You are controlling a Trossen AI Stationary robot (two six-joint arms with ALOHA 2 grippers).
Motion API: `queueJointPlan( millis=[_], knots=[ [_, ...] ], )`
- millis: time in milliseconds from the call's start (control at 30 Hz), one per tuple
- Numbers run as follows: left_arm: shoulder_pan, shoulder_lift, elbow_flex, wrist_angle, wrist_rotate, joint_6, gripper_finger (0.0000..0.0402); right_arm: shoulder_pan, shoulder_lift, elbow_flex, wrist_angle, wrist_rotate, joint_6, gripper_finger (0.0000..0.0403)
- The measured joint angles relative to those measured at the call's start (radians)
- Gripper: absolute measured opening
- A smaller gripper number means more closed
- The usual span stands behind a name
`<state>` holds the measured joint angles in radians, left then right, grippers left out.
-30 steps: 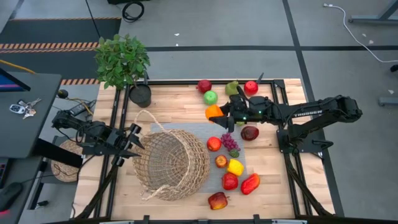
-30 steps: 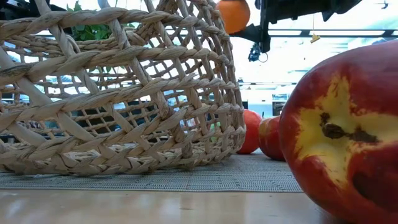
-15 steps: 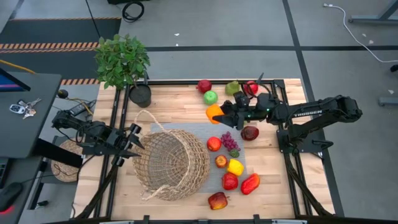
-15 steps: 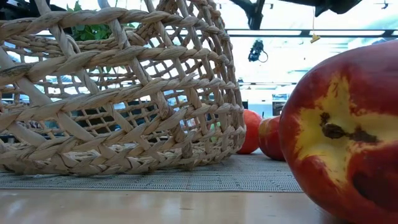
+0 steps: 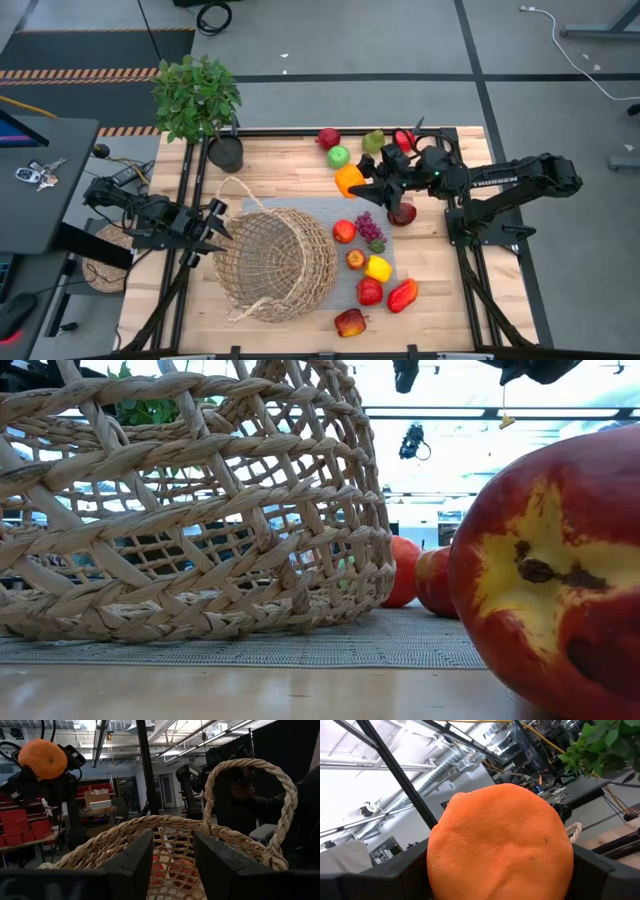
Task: Build produce basket
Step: Put the orange into the brown basket
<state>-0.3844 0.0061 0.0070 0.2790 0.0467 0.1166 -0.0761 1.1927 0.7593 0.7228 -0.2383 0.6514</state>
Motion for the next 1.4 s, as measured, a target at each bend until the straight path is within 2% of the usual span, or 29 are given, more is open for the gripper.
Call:
queueJointPlan(
  millis=[300, 700, 1400],
  knots=[
    [0.0, 0.0, 0.0, 0.0, 0.0, 0.0, 0.0148, 0.001, 0.0, 0.0, -0.002, -0.045, 0.0, 0.0335],
    [0.0, 0.0, 0.0, 0.0, 0.0, 0.0, 0.015, 0.002, 0.0, 0.0, -0.006, -0.045, -0.082, 0.0335],
    [0.0, 0.0, 0.0, 0.0, 0.0, 0.0, 0.0146, 0.027, 0.0, 0.0, -0.007, -0.014, -0.128, 0.0337]
  ],
)
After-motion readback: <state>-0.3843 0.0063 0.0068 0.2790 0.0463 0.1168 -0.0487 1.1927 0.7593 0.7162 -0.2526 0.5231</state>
